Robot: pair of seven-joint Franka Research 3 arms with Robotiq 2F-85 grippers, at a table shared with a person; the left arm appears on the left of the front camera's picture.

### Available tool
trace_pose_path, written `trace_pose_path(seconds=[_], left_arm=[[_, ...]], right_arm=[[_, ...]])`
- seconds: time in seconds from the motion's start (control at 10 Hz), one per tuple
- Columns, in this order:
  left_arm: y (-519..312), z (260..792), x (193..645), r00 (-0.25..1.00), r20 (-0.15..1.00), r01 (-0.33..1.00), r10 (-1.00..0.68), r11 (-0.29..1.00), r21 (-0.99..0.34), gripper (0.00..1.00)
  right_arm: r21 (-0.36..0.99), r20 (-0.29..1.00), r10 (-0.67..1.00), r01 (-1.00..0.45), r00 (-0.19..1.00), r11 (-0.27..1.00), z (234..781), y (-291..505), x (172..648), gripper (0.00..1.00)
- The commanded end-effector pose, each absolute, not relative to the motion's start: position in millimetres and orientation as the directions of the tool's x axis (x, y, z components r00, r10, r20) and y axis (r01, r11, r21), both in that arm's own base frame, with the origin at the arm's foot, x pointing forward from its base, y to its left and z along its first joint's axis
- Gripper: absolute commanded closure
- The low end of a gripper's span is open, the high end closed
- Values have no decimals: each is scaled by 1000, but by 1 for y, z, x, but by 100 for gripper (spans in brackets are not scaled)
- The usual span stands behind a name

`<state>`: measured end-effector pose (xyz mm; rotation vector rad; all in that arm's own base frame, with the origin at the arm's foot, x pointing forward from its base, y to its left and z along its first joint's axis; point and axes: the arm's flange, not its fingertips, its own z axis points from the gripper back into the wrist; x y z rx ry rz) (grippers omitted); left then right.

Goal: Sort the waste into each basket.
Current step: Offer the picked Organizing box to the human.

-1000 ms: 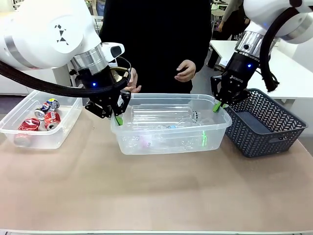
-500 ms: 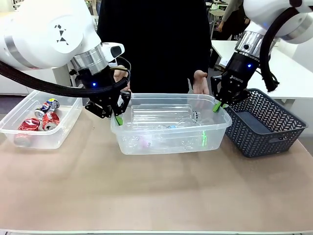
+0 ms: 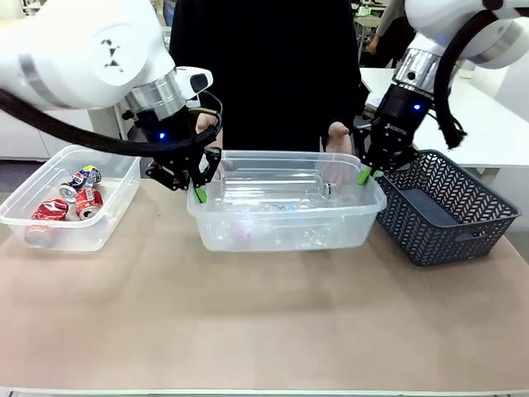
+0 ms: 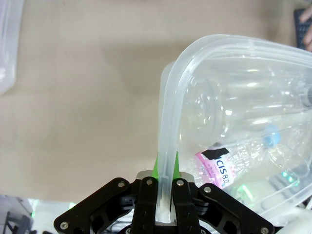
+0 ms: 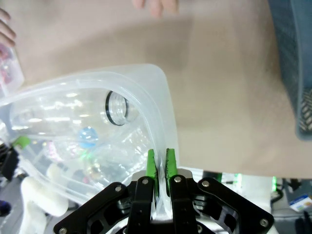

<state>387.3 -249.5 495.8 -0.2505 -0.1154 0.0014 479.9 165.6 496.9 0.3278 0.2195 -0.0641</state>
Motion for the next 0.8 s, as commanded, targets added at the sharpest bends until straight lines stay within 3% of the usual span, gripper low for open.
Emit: trace_pose_path(seconds=[0.0, 0.3, 0.5, 0.7], left_arm=[[-259, 514, 457, 989, 149, 45, -2, 956, -289, 96], [-257, 491, 505, 996, 92, 34, -4, 946, -324, 96], [-249, 473, 520, 996, 58, -46, 71, 935, -352, 96], [-235, 472, 516, 996, 79, -12, 35, 962, -274, 96]], right_arm=[[286, -163, 3, 44, 987, 957, 513, 189, 552, 92], [308, -163, 57, -4, 985, 951, 497, 203, 606, 92], [346, -187, 84, -15, 979, 938, 482, 203, 615, 92], [295, -178, 48, 7, 983, 956, 477, 186, 612, 92]])
